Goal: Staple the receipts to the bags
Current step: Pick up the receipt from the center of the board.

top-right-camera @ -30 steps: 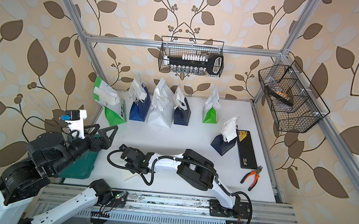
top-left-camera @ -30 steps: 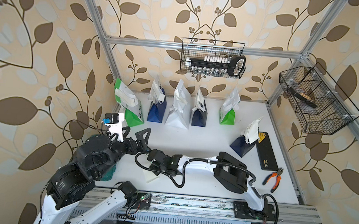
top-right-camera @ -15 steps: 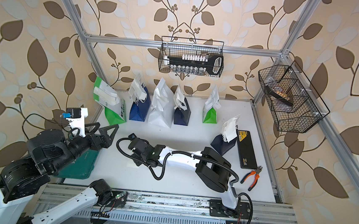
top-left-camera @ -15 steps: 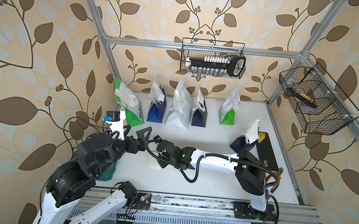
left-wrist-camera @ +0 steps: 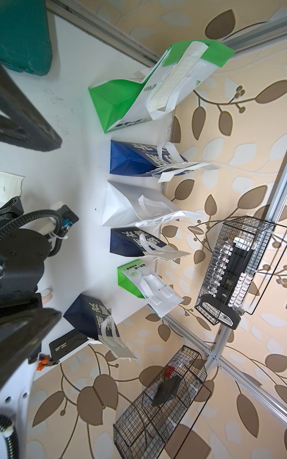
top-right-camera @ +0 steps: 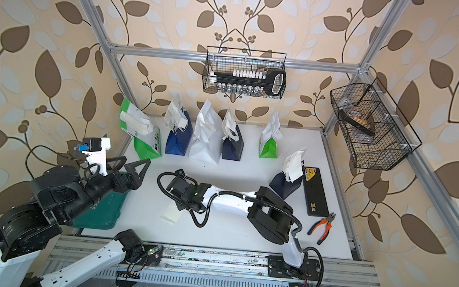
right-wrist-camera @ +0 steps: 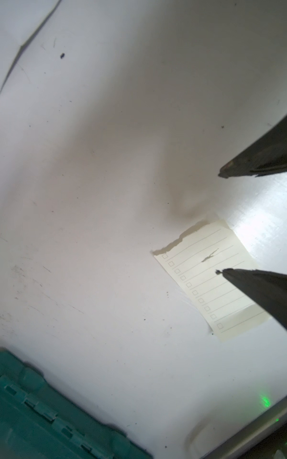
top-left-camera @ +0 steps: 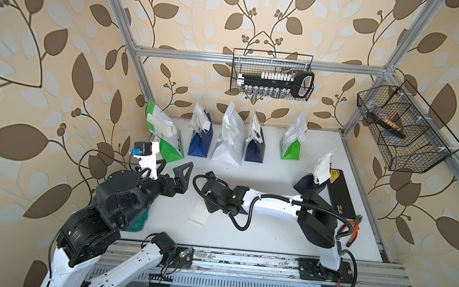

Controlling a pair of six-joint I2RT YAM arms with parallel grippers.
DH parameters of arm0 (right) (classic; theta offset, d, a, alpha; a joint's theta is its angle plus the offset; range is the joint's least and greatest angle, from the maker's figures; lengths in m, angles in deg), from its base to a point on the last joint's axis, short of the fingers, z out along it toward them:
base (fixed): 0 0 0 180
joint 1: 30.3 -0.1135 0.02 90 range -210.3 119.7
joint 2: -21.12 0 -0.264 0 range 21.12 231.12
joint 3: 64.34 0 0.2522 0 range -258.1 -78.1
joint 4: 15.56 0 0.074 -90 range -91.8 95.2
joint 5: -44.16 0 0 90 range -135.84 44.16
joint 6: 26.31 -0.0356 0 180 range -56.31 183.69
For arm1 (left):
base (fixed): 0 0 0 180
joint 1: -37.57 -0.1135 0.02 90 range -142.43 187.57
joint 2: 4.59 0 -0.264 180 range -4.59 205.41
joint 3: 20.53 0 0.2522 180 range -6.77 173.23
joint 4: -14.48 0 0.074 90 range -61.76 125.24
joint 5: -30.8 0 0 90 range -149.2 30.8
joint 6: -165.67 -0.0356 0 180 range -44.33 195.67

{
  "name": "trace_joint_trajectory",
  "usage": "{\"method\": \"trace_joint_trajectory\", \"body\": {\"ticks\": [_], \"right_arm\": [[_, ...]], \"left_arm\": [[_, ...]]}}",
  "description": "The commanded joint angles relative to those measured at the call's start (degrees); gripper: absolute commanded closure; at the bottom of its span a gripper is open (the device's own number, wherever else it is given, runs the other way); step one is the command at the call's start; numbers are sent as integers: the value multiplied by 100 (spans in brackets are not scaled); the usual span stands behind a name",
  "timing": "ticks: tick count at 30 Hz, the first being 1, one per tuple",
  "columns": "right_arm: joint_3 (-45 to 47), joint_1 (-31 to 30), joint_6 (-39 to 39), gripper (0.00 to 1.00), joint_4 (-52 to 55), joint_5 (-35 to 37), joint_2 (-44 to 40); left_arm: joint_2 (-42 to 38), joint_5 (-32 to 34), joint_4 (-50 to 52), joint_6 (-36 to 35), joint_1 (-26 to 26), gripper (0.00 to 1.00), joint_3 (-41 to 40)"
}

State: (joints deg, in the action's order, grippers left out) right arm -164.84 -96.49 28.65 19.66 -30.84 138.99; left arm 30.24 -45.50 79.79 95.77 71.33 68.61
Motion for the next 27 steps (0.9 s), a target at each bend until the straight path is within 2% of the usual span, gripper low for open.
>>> {"method": "trace_joint_trajectory", "body": {"ticks": [1, 6, 13, 21, 27], "right_arm": [[-89, -24, -716, 42, 265, -58, 234], [-181, -34, -1139, 44, 401, -124, 431], [-442, -34, -1127, 47, 511, -261, 808], [-798, -231, -899, 55, 1239, -208, 1179], [-973, -335, -780, 64, 1563, -168, 1614]], "left_arm": [[-68, 58, -49, -133, 1, 1, 110], [-132, 80, -66, -156, 5, 1, 44], [-174, 63, -75, -190, 3, 1, -1], [-222, 134, -108, -204, 4, 1, -27], [-258, 140, -172, -192, 6, 1, -105]]}}
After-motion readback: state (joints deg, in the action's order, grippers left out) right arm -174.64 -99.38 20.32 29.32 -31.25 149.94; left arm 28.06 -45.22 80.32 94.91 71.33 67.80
